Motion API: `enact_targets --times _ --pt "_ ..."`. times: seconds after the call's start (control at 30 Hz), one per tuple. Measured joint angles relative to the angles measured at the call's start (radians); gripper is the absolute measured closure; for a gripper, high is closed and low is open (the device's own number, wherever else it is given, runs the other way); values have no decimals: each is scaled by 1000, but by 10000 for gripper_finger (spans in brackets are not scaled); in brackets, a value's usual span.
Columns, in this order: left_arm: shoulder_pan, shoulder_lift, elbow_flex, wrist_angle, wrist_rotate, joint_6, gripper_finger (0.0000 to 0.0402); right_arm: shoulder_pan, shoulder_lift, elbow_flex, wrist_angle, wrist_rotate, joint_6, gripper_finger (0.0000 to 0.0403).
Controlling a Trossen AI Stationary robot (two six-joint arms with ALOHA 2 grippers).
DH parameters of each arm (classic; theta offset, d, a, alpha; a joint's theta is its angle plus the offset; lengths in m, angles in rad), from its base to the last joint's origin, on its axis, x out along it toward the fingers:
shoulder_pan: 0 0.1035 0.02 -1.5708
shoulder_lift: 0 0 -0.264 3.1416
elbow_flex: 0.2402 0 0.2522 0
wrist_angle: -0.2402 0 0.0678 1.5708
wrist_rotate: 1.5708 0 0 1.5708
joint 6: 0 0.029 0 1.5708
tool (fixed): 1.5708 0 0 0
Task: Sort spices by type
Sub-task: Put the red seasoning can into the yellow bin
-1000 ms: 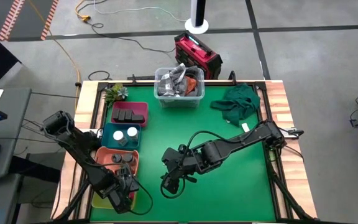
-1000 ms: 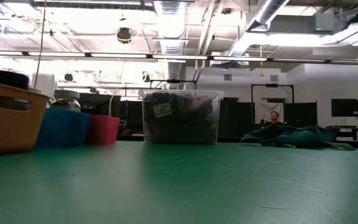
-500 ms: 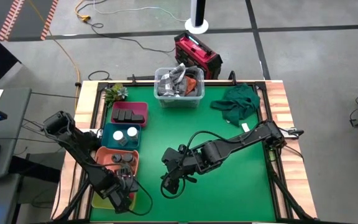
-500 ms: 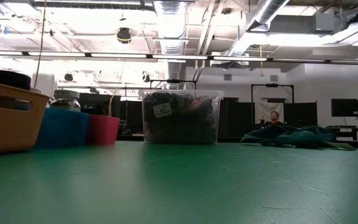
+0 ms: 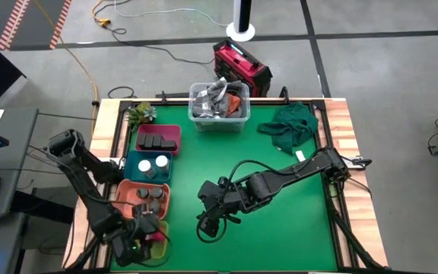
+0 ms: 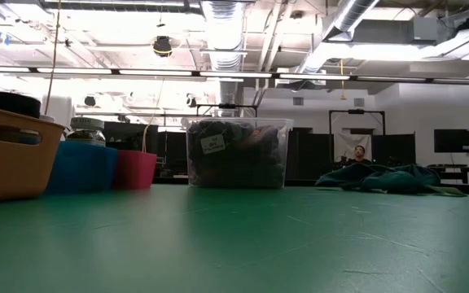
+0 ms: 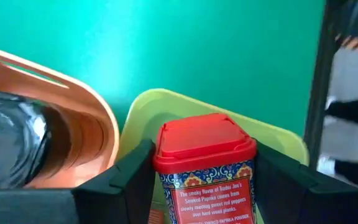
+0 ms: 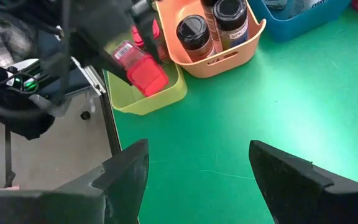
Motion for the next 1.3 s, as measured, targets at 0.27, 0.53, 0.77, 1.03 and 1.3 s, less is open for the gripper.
enact_targets --times 0.27,0.53,0.77,1.03,1.3 --pt "-127 -14 0 -29 -247 -121 188 2 0 0 0 0 1 101" --pt "-194 0 1 -14 -470 -78 187 2 0 0 0 0 -11 101" --pt "-198 41 -32 69 -483 -49 187 1 0 0 0 0 -14 101" --pt "-198 42 -33 77 -484 -14 187 6 0 0 0 0 -9 101" --pt "-187 42 -34 72 -396 48 186 6 0 0 0 0 -7 101"
